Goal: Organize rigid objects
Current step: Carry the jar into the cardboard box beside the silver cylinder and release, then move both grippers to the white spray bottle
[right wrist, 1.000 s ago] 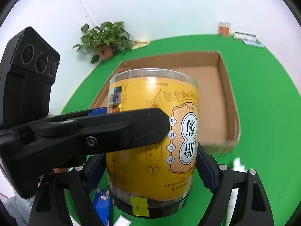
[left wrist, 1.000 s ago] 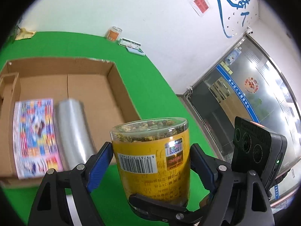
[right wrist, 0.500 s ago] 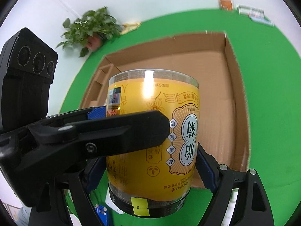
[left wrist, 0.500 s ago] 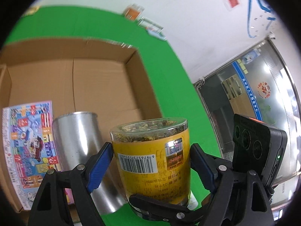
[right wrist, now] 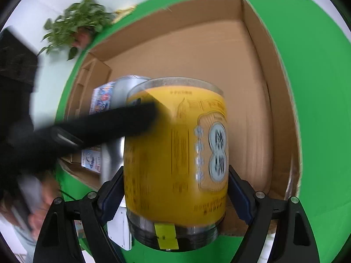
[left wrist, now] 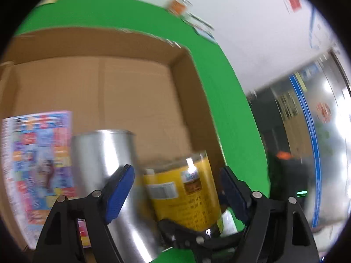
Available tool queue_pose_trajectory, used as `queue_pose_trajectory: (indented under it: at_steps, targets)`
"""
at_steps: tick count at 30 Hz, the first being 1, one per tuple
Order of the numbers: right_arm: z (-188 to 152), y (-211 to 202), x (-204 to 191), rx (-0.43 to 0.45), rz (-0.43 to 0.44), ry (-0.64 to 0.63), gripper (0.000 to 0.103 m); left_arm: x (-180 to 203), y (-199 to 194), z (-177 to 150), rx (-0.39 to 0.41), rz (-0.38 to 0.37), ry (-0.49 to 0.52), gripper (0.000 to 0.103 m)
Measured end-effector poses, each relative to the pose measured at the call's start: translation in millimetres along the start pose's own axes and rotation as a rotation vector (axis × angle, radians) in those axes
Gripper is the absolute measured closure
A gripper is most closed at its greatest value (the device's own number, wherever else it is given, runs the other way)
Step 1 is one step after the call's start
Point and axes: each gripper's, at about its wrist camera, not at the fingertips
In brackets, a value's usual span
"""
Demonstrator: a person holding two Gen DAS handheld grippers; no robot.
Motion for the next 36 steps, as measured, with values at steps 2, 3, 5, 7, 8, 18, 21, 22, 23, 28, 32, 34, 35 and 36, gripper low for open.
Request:
queue_pose_trajectory:
  at_steps: [2,3,5,7,8,18,21,22,23,28,32,34,35,36]
  targets:
    - [-2,4,2,0.005,0.0,0.009,0.019,-2,-20,-3,0.052,0.001,0.002,0.023]
    - [0,5,1,0.007,-0.011,0.011,0.018,-3,-26,-6,0.062,0.003,0.014,0.023]
    - [-1,6,-1,0.002,-0.034,0.004,0.017,-1,-39,-17,0.091,0.019,0.047,0.023]
    - [-2,5,-8,0.005,-0.058,-0.017,0.017,-1,-52,-32,0.131,0.034,0.071,0.023]
    - [-2,3,-11,0.009,-0.069,-0.029,0.017,-2,-60,-42,0.153,0.035,0.083,0.023]
    - [-122,-134,-57,0.467,-0.24,-0.24,0.001,7,-132,-148,0.659,0.179,0.324,0.015]
    - [-164,-142,-46,0.533,-0.337,-0.272,0.001,2,-134,-182,0.73,0.259,0.352,0.0]
    - [-182,-137,-29,0.52,-0.345,-0.249,0.001,-3,-132,-191,0.721,0.266,0.348,0.0]
    - [-194,-132,-13,0.488,-0.357,-0.218,0.001,-7,-130,-197,0.706,0.269,0.339,0.0]
    - [-243,-99,72,0.292,-0.265,0.018,0.018,-30,-110,-223,0.562,0.223,0.25,0.0]
    - [-262,-85,82,0.259,-0.216,0.046,0.024,-34,-92,-234,0.462,0.189,0.218,0.0]
    - [-267,-74,77,0.217,-0.214,0.033,0.049,-31,-84,-237,0.395,0.171,0.217,0.0]
    - [-269,-71,73,0.213,-0.228,0.01,0.055,-28,-79,-237,0.355,0.161,0.22,0.0]
    - [-271,-71,69,0.212,-0.244,0.0,0.055,-26,-76,-237,0.326,0.146,0.22,0.0]
Point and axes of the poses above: each gripper's, at about its wrist camera, not at the fingertips, and y roughly the way its jaws point, x to its right, z to its top, and after that the axes turned 15 degrees about -y, right-handed
